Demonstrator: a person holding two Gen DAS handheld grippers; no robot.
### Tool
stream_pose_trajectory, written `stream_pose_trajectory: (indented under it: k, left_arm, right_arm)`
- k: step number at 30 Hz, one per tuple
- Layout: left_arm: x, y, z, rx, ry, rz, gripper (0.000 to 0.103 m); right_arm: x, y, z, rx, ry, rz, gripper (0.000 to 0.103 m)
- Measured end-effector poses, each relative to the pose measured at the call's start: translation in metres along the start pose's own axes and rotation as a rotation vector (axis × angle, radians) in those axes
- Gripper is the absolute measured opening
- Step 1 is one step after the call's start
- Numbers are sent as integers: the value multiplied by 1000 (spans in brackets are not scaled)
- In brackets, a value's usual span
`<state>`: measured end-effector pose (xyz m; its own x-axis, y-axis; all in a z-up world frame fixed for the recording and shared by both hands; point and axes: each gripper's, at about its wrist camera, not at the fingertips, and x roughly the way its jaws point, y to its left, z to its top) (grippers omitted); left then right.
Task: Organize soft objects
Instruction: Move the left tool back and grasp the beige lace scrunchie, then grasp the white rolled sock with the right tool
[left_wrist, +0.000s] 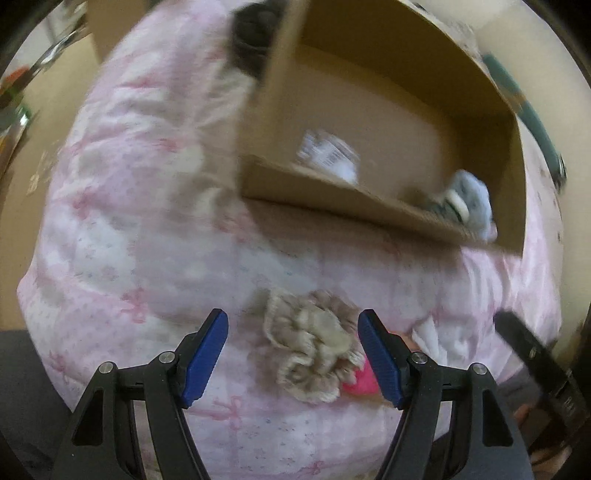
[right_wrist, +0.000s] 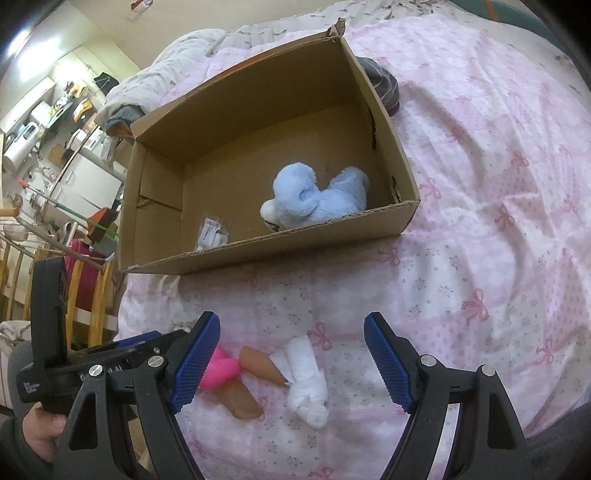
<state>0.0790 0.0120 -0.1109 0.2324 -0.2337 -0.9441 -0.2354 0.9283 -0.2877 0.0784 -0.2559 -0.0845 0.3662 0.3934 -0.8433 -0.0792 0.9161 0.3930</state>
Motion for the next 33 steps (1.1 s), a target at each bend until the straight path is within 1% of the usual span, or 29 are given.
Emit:
stream_pose_trajectory:
  k: [1, 3, 5, 6, 7, 8, 9, 10, 11, 13, 15, 18, 20, 22, 24, 25, 28, 30, 31, 33]
  left_arm:
    - [-2, 7, 3, -33, -6, -7, 70]
    - [-2, 14, 4, -67, 2, -18, 70]
    - [5, 16, 3, -74, 50, -24, 66]
    - [11, 15, 1, -75, 84, -48, 64]
    - [15, 14, 0, -79, 105, -74, 54]
    - [18, 13, -2, -86, 125, -105, 41]
    - [19, 12, -2, -89, 132, -129, 35]
    - [16, 11, -1, -85, 120, -139, 23]
    - [13, 10, 0, -78, 103, -132, 18]
    - [4, 6, 1, -52, 68, -108, 13]
    - [-4, 6, 1, -42, 51, -135, 12]
    - [-26, 4, 1, -25, -2, -190, 12]
    - [-40, 1, 2, -18, -52, -229, 12]
    - [-47, 1, 3, -10, -85, -236, 12]
    - [-51, 4, 5, -30, -98, -248, 12]
    - [-54, 6, 5, -34, -105, -236, 12]
    - [-67, 10, 6, -26, -159, -159, 12]
    - [-71, 17, 5, -34, -177, -139, 12]
    - [-70, 18, 5, -37, -184, -123, 12]
    - [-66, 17, 5, -33, -193, -83, 12]
  right_arm:
    - [0, 0, 0, 2, -1, 0, 85]
    - [0, 1, 0, 4, -2, 0, 85]
    - [0, 1, 0, 1, 0, -1, 85]
    - [1, 1, -1, -1, 1, -2, 85]
    - [1, 1, -1, -3, 1, -3, 85]
    - [1, 1, -1, -4, 1, -5, 85]
    - [1, 1, -1, -4, 1, -7, 85]
    - [1, 1, -1, -4, 1, -9, 85]
    - [0, 1, -1, -4, 1, -10, 85]
    - [1, 1, -1, -1, -1, -14, 85]
    - [0, 0, -1, 5, -4, -17, 85]
    - [-1, -2, -1, 13, -7, -17, 85]
    - [0, -2, -2, 12, -6, -18, 85]
    - [0, -1, -2, 5, -5, -21, 85]
    - [0, 0, -2, 0, -4, -23, 85]
    - [0, 0, -2, -1, -4, -23, 85]
    - [-1, 0, -3, 4, -8, -21, 85]
    - [-2, -2, -3, 15, -7, -14, 85]
    - [-1, -4, -3, 21, 0, -16, 85]
    - [8, -6, -4, 32, 52, -11, 85]
